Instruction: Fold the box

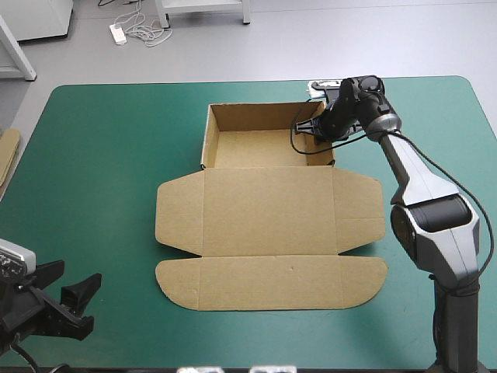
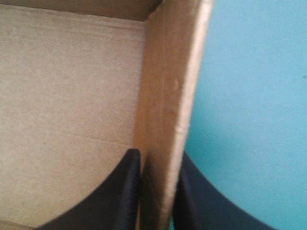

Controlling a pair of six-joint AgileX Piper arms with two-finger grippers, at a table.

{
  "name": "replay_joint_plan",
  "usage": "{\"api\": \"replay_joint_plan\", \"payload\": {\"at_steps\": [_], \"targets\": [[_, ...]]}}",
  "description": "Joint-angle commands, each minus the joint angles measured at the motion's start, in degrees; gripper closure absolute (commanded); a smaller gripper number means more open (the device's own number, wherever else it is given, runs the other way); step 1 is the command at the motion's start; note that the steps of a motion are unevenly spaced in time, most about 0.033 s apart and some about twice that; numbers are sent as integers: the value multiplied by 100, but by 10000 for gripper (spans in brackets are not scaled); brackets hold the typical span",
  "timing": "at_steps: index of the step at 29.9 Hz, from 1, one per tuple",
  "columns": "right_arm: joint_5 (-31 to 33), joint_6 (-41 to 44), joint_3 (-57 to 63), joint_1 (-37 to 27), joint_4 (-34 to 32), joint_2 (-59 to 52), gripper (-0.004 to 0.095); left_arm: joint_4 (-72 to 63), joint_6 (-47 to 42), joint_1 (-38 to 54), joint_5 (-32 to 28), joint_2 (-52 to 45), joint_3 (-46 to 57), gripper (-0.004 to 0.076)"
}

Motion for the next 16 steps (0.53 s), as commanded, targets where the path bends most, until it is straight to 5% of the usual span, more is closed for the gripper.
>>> {"api": "replay_joint_plan", "payload": {"at_steps": [1,6,16], "targets": [[-102,-211,-191,-26,-42,-351,923,-42,-14,-24,238,65,-109,266],[276,-131,-191,-37,-743,-351,920,-72,-14,-24,238,65,-109,266],[565,-145,-111,-434,-1141,-755,921,-72,0,-24,228,65,-109,266]]}}
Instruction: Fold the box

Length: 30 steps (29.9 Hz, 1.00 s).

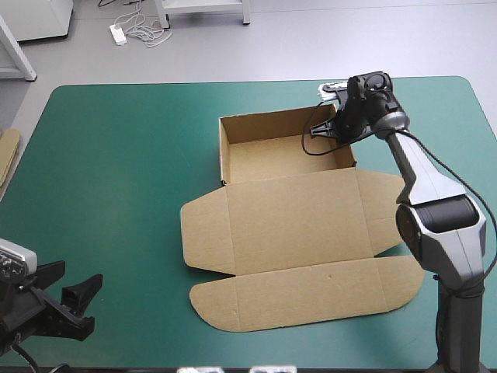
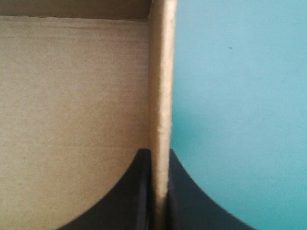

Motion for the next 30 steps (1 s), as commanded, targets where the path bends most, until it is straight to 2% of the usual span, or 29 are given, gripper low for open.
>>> {"api": "replay_joint_plan", "payload": {"at_steps": [1,11,17,22,30], "targets": [[68,-84,-129,-317,-487,-669,921,-30,-13,-24,228,65,-116,266],[43,-410,871,-1676,-541,-1578,921,-30,24,-24,203,65,-116,266],[-353,-667,1480,-2429,-654,-1978,921,-30,24,-24,203,65,-116,266],[-984,-807,1644,-2816,-731,-1952,921,-30,24,-24,242,65,-116,266],[-1042,-951,1644,-3138,-434,-1504,921,-4,24,-24,242,65,-116,266]]}}
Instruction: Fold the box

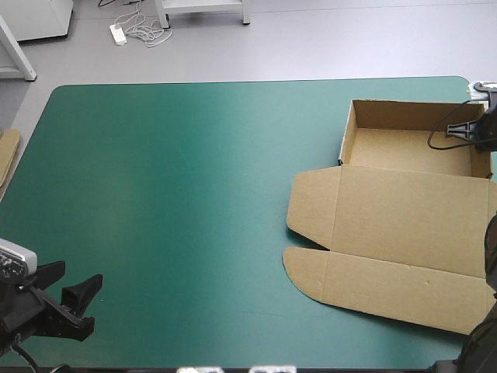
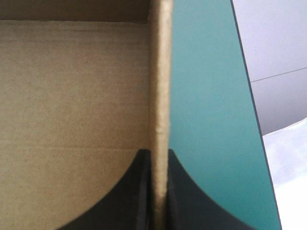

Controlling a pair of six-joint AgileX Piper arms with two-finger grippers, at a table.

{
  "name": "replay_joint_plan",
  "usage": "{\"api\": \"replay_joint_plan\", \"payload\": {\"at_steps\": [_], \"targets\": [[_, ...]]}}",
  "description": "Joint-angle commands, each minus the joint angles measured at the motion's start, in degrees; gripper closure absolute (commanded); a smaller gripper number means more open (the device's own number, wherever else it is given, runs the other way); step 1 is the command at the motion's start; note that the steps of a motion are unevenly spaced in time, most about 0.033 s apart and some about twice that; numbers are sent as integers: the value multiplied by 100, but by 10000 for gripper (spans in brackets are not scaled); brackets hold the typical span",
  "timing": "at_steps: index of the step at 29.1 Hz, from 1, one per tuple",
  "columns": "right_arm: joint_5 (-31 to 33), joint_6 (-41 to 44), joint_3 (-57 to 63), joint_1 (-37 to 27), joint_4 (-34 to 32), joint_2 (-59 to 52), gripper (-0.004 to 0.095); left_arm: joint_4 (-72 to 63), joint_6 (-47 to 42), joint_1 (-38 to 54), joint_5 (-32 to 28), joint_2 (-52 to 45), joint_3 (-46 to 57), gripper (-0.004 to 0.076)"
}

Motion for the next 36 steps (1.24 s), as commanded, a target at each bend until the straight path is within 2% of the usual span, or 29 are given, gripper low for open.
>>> {"api": "replay_joint_plan", "payload": {"at_steps": [1,10,13,16,22,24,31,33,36], "targets": [[-226,-93,-150,-68,-67,-59,921,-4,19,-24,242,65,-121,266],[-101,-21,-25,-78,-355,80,919,161,19,-24,242,65,-121,266],[-93,-53,-25,-78,-301,80,866,198,19,-24,242,65,-121,266],[-80,-76,-25,-78,-171,80,719,198,19,-24,218,65,-121,266],[-126,23,-25,-78,-108,35,248,198,19,-24,208,65,-121,266],[-141,33,-25,-78,-211,-39,171,210,19,-24,208,65,-132,266],[-403,8,-37,-78,-210,-1142,170,302,61,-24,42,65,-132,266],[-319,-105,-37,-78,104,-1461,170,424,61,-24,31,65,-132,266],[-98,-399,-37,-68,910,-1952,179,756,27,-24,31,65,-132,266]]}}
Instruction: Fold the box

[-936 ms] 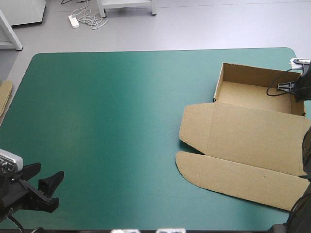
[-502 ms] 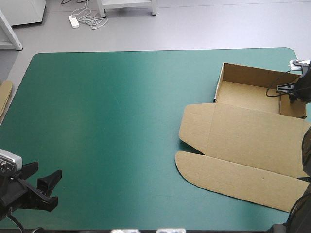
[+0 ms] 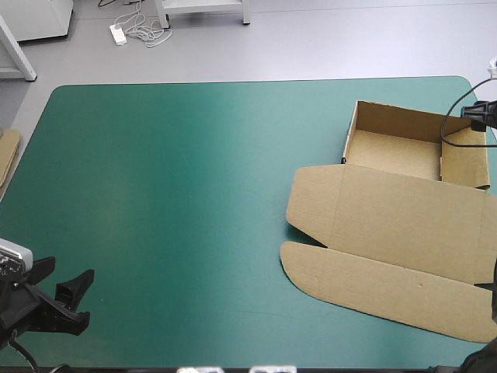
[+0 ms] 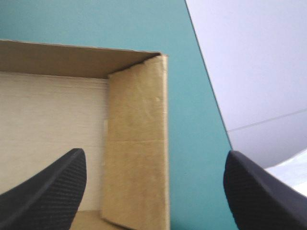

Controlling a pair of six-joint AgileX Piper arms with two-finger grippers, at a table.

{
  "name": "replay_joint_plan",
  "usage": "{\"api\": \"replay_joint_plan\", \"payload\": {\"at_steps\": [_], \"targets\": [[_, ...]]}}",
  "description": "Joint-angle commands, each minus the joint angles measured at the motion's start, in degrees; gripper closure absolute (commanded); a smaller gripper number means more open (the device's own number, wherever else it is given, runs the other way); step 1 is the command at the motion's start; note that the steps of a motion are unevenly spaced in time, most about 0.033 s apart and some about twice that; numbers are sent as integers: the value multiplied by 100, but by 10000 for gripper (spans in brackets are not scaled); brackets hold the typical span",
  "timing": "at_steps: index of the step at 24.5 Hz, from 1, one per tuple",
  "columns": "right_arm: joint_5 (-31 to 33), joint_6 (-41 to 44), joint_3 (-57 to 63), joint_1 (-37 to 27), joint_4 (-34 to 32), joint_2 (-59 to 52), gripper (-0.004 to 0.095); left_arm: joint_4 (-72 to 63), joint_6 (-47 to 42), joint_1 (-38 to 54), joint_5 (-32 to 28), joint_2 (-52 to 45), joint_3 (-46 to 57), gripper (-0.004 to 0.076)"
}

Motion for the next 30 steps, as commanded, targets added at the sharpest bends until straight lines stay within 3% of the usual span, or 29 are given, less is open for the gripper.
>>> {"api": "replay_joint_plan", "payload": {"at_steps": [1,3,4,6,11,13,16,20,30], "targets": [[74,-385,-160,-19,958,-813,197,396,-16,-24,31,65,-138,267],[239,-625,-160,6,1561,-1081,240,669,-103,-24,31,65,-138,276],[306,-941,-102,153,1922,-1408,312,966,-229,-24,22,65,-138,297],[273,-1146,73,475,2031,-1873,383,1317,-229,-24,-28,65,-138,318],[-583,-1147,1243,1857,2048,-3443,392,1666,-229,-24,-528,65,-138,319],[-984,-1106,2215,2527,2006,-4326,395,1666,-327,-24,-609,55,-138,319],[-1483,-1153,3515,2991,2017,-5331,396,1644,-445,-24,-666,-5,-100,319],[-1862,-1529,4799,3112,2241,-6316,440,1339,-535,-24,-1130,-341,444,319],[-1750,-1906,6340,3112,2567,-7517,576,654,-402,-24,-2442,-753,1806,319]]}}
